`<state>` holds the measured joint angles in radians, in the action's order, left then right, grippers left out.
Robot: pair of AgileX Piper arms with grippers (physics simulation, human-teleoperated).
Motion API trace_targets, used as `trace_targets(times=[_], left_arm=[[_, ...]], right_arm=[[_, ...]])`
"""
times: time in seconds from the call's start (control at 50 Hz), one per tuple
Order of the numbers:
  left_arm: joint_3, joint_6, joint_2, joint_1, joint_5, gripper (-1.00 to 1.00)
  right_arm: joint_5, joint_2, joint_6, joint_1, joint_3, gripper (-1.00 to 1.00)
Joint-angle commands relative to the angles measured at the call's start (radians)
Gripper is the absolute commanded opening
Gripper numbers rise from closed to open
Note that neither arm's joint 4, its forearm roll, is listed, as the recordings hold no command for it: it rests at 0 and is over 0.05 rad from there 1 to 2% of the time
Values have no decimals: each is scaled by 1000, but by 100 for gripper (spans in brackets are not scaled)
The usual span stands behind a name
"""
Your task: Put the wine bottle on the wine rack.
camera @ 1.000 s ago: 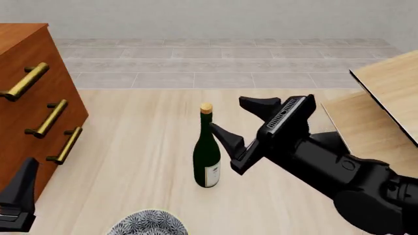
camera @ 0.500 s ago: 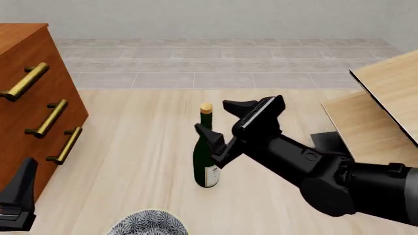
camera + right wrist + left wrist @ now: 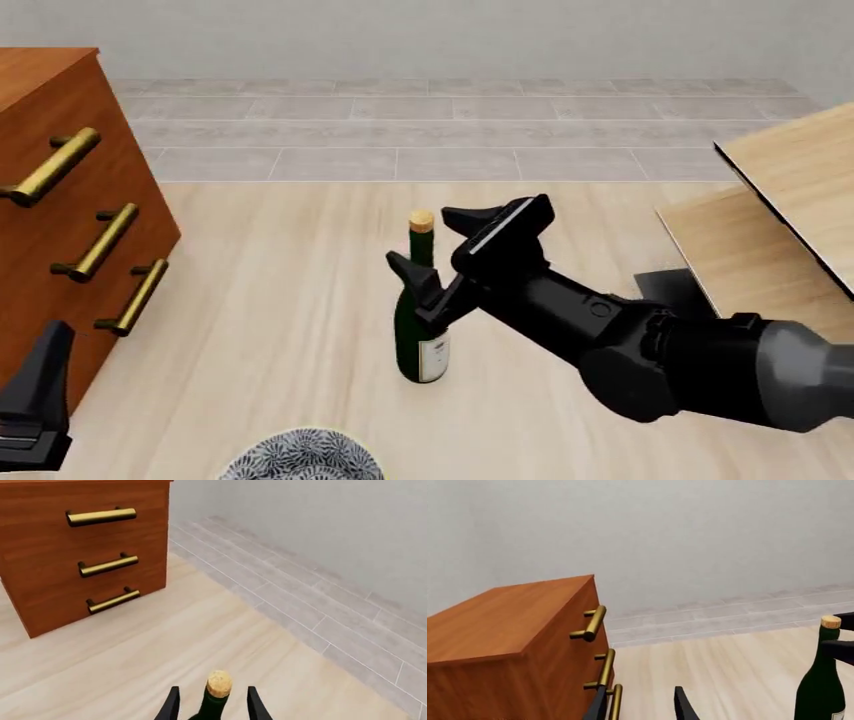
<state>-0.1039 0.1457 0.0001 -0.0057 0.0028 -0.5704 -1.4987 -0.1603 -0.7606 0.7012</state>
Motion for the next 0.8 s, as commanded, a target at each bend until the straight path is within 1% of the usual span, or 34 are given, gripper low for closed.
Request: trace_targets(times=[0.02,0.36,0.38,0.6,0.8], left_arm=[[-17,-1,0,4,13,100],[-12,1,0,6,7,100],[-9,1,0,5,4,100],[5,2,0,3,-10,100],[-8,3,0,3,0,100]], right_arm=[[0,-29,4,9,22,100],[-3,-35,16,11,22,100],[-4,-29,15,13,19,-100],[-4,-17,19,18,10,-100],[8,-7,20,20,15,-100]])
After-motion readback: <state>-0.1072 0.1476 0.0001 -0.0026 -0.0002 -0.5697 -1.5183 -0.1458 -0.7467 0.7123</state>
